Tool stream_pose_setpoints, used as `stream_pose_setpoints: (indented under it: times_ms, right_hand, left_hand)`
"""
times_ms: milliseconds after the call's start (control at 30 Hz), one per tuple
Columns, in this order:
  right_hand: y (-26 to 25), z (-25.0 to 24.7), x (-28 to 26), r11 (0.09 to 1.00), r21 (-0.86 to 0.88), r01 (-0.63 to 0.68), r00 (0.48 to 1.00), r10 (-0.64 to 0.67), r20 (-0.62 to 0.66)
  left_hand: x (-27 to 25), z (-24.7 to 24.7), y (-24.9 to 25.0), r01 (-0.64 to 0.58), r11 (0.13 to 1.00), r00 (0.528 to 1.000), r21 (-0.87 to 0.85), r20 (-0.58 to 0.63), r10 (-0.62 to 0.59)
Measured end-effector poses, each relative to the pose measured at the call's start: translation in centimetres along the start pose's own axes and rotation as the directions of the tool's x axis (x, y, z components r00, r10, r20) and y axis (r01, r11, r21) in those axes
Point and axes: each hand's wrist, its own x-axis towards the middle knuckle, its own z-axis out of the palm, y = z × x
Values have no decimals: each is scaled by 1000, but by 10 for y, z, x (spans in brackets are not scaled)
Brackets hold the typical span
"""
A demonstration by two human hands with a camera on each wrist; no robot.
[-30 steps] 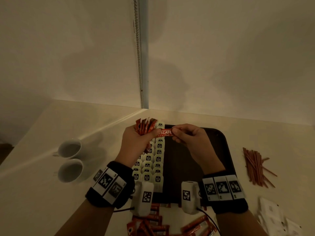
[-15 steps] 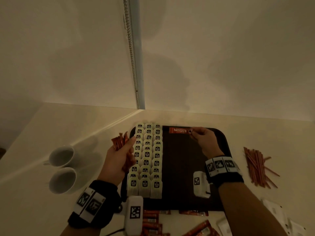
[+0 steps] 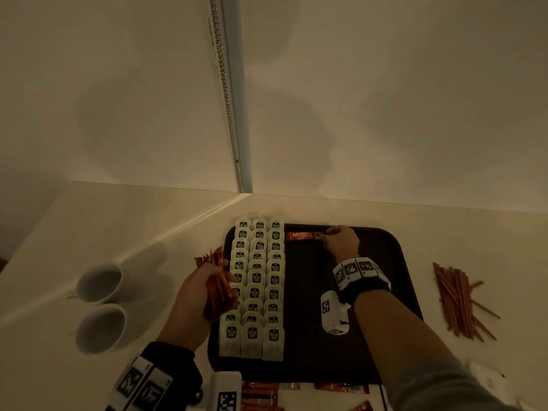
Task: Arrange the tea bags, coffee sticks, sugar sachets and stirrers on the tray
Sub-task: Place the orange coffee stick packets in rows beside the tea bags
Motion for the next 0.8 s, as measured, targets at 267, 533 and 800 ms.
stream_pose_setpoints:
  times_ms: [267,533,800]
  right_hand:
    - [-5,-5,-9,995,-93,45,998,-49,-42]
    - [-82,-35,-116,885,294,361,759,-462,459]
    - [-90,-53,-153,782,456,425,660,-612,436]
  left_hand:
    - [1,9,-1,-97,994,994,54,61,94]
    - [3,27,14,-322,873,945,367,177,275]
    - [-3,38,23,-324,914,942,245,173,288]
